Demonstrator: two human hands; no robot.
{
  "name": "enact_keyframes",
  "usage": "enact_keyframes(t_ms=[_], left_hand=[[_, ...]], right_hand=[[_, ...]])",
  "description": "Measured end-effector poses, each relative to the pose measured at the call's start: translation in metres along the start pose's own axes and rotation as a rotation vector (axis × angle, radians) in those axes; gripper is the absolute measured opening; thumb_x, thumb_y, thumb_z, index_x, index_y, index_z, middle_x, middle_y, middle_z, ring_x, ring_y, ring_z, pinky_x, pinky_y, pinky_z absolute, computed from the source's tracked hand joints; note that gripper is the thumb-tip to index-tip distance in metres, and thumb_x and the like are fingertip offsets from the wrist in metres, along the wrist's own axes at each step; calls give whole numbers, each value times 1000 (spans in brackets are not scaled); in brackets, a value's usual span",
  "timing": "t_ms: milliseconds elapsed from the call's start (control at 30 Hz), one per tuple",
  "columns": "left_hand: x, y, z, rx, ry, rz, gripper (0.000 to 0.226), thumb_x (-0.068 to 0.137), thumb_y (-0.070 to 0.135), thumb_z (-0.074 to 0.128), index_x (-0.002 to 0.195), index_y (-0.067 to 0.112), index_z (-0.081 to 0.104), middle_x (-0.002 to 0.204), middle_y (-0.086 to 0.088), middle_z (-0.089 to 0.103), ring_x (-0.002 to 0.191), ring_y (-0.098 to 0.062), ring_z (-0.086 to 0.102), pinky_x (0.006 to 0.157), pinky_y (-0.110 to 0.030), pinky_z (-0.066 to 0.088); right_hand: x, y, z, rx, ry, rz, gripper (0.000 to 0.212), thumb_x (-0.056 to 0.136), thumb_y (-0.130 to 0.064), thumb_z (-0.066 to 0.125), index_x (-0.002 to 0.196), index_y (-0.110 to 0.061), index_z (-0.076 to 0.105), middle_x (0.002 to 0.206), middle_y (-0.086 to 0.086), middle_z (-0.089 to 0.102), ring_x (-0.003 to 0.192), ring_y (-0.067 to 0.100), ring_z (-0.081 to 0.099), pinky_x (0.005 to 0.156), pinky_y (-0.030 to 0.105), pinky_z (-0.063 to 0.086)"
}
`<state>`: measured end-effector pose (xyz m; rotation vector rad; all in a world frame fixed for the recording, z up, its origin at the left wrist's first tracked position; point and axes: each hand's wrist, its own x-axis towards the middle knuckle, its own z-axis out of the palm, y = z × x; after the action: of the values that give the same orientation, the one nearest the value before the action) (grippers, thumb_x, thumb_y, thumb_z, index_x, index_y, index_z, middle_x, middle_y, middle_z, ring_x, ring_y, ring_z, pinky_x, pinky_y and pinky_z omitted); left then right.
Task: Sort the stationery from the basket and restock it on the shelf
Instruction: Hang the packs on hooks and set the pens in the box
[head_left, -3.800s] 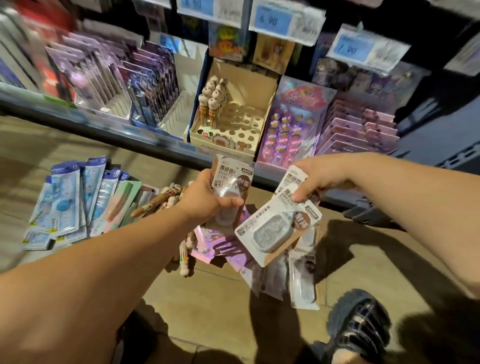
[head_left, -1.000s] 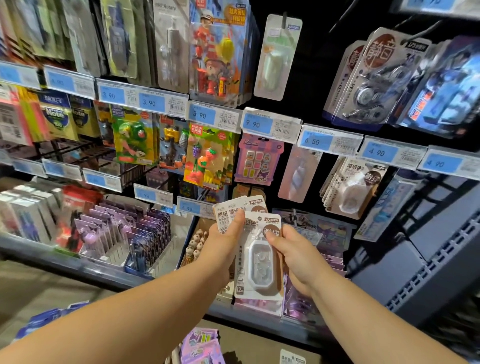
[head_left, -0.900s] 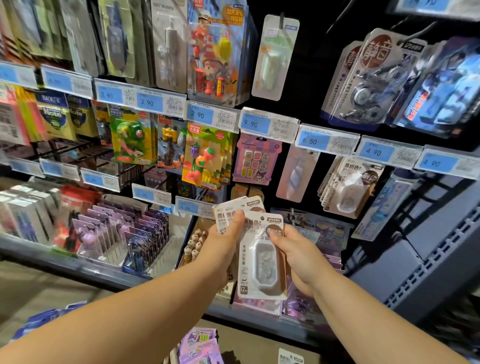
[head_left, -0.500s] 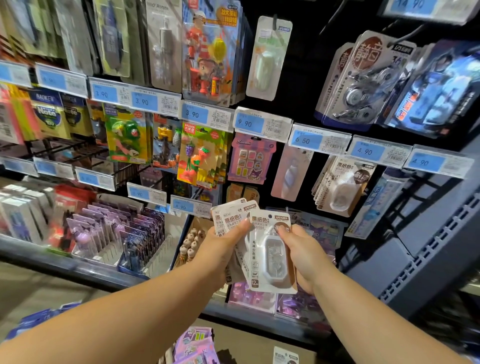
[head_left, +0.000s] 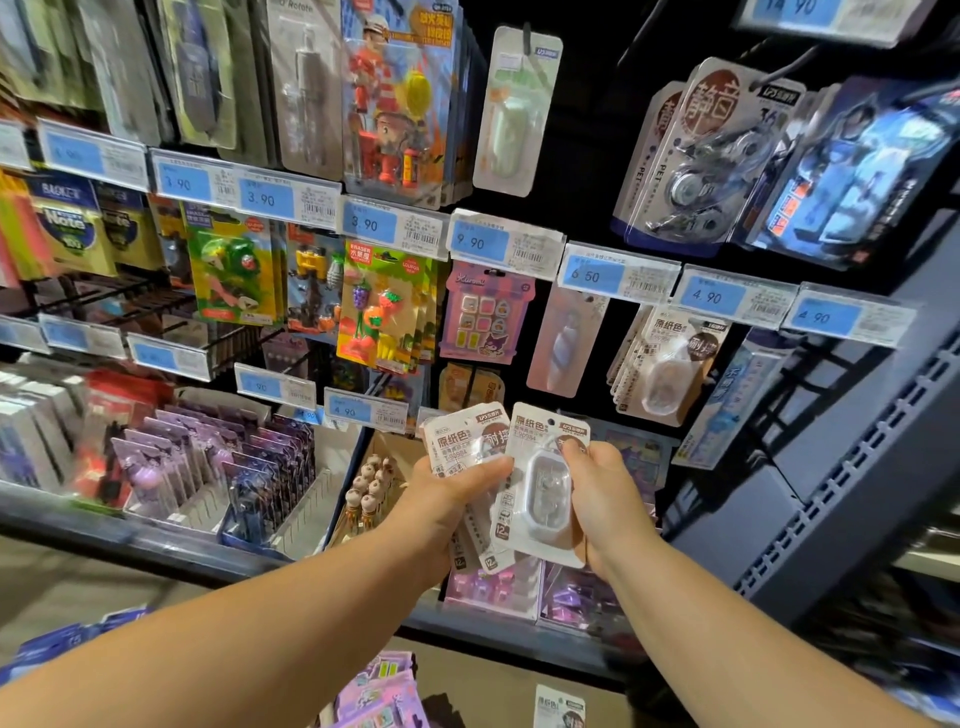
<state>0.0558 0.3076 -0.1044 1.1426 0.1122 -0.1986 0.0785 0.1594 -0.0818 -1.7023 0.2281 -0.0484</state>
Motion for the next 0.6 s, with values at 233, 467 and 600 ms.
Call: enact_keyframes(t_ms=[233, 467, 600], left_hand=[[5, -6, -3, -20, 90, -14, 35, 85, 18, 73, 118, 20, 63, 100, -16, 74, 77, -32, 72, 55, -37, 54], [10, 6, 4, 77, -8, 43, 27, 87, 20, 69, 114, 15, 66, 100, -11, 75, 80, -25, 73, 60, -33, 55], [14, 9, 5, 76, 8, 38, 47, 74, 26, 76, 118, 16, 64, 103, -11, 74, 88, -29, 72, 70, -40, 56]], right_hand=[[-4, 0, -8, 97, -326, 47, 25, 94, -17, 59, 115, -22, 46, 108, 8, 66, 98, 27, 68, 89, 50, 54], [4, -8, -31, 167, -237, -33, 42, 83, 0, 67, 121, -12, 53, 114, 14, 67, 87, 19, 68, 74, 34, 56], [14, -10, -47, 233, -93, -83, 30, 86, -5, 67, 114, -13, 58, 108, 9, 70, 88, 21, 68, 79, 38, 52]])
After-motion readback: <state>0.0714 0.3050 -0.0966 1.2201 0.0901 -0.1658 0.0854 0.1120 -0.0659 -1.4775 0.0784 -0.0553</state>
